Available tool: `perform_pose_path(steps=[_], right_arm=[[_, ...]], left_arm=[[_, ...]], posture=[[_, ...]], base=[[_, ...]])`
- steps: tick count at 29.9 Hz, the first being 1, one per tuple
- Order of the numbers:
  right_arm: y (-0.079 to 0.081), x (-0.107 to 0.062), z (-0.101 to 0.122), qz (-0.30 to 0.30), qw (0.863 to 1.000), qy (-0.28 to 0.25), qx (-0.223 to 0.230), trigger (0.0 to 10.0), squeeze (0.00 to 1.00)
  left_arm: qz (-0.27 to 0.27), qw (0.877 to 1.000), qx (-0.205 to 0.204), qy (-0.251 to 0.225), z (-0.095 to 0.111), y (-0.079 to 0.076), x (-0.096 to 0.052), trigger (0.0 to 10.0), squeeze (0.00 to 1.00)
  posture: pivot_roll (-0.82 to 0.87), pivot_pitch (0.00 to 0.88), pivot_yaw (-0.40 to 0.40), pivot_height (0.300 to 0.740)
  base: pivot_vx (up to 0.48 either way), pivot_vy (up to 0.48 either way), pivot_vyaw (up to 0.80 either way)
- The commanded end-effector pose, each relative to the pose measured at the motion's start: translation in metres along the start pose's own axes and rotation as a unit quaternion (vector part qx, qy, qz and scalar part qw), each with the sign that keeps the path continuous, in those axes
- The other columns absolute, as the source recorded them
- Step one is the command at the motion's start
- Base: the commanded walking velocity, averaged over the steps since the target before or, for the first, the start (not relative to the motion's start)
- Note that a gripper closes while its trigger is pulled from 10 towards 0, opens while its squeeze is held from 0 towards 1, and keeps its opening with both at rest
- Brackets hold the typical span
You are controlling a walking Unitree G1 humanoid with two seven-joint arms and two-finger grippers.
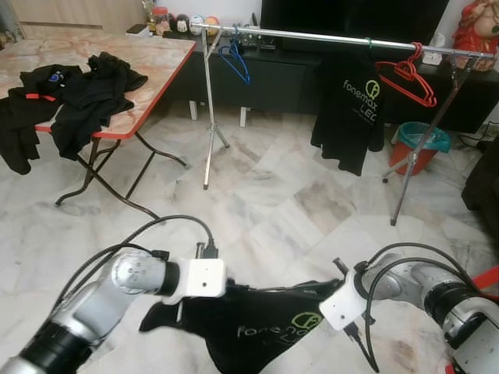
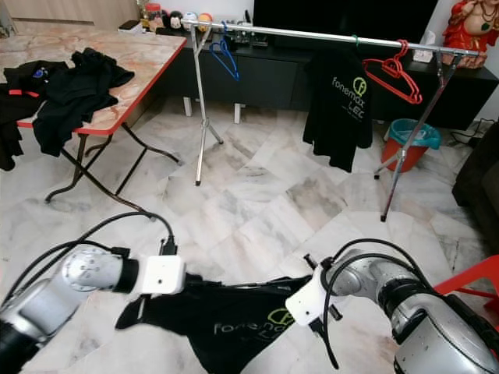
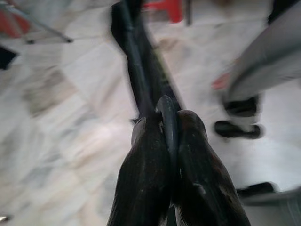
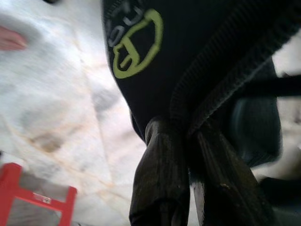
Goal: Hang hanger
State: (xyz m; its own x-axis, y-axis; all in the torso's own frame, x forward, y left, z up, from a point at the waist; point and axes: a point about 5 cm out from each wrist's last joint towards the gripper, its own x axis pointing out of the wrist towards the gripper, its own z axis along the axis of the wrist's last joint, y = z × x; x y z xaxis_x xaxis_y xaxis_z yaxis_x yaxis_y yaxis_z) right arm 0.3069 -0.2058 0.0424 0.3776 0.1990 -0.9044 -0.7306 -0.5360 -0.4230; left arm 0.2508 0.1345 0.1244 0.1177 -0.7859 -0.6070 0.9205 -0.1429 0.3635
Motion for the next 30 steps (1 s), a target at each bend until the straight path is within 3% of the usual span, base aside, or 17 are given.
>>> perform_pose_path(steps=[1,3,7,9,12,15,18,25,30], right_arm=[[0.011,-0.010,-0.027,0.010,0.998,0.066,0.002,0.0,0.00],[0.009,-0.013,-0.031,-0.005,0.997,0.074,0.003,0.0,0.00],[0.007,-0.015,-0.033,-0.018,0.997,0.070,0.028,0.0,0.00],[0.003,-0.012,-0.024,-0.045,0.993,0.017,0.111,0.0,0.00],[-0.002,-0.007,-0.007,-0.065,0.981,-0.053,0.177,0.0,0.00],[0.002,0.001,0.008,-0.057,0.976,-0.093,0.187,0.0,0.00],[0.008,0.005,0.014,-0.049,0.976,-0.103,0.183,0.0,0.00],[0.016,0.000,0.000,-0.061,0.965,-0.089,0.239,0.0,0.00],[0.019,-0.001,0.007,-0.064,0.952,-0.138,0.267,0.0,0.00]], left_arm=[[-0.028,0.999,0.013,0.021,0.001,-0.001,-0.015,10.0,0.00],[-0.039,0.998,0.024,0.040,-0.002,-0.001,-0.019,10.0,0.00],[-0.019,0.999,0.025,0.032,-0.002,0.004,-0.020,10.0,0.00],[0.054,0.998,0.014,-0.001,0.001,0.019,-0.020,10.0,0.00],[0.110,0.994,-0.010,-0.026,0.003,0.031,-0.021,10.0,0.00],[0.165,0.984,-0.037,-0.054,0.007,0.040,-0.019,10.0,0.00],[0.181,0.980,-0.044,-0.065,0.009,0.042,-0.017,10.0,0.00],[0.136,0.987,-0.058,-0.065,0.005,0.026,-0.019,10.0,0.00],[0.206,0.965,-0.101,-0.125,0.014,0.043,-0.014,10.0,0.00]], posture=[[0.06,0.000,-0.066,0.740],[0.06,0.000,-0.065,0.740],[0.06,0.000,-0.065,0.740],[0.06,0.000,-0.065,0.740],[0.05,0.000,-0.067,0.740],[0.06,0.000,-0.066,0.740],[0.06,0.000,-0.069,0.740],[0.06,0.000,-0.068,0.740],[0.05,0.000,-0.068,0.740]], base=[[0.000,0.000,0.00],[0.000,0.000,0.00],[0.000,0.000,0.00],[0.000,0.000,0.00],[0.000,0.000,0.00],[0.000,0.000,0.00],[0.000,0.000,0.00],[0.000,0.000,0.00],[0.000,0.000,0.00]])
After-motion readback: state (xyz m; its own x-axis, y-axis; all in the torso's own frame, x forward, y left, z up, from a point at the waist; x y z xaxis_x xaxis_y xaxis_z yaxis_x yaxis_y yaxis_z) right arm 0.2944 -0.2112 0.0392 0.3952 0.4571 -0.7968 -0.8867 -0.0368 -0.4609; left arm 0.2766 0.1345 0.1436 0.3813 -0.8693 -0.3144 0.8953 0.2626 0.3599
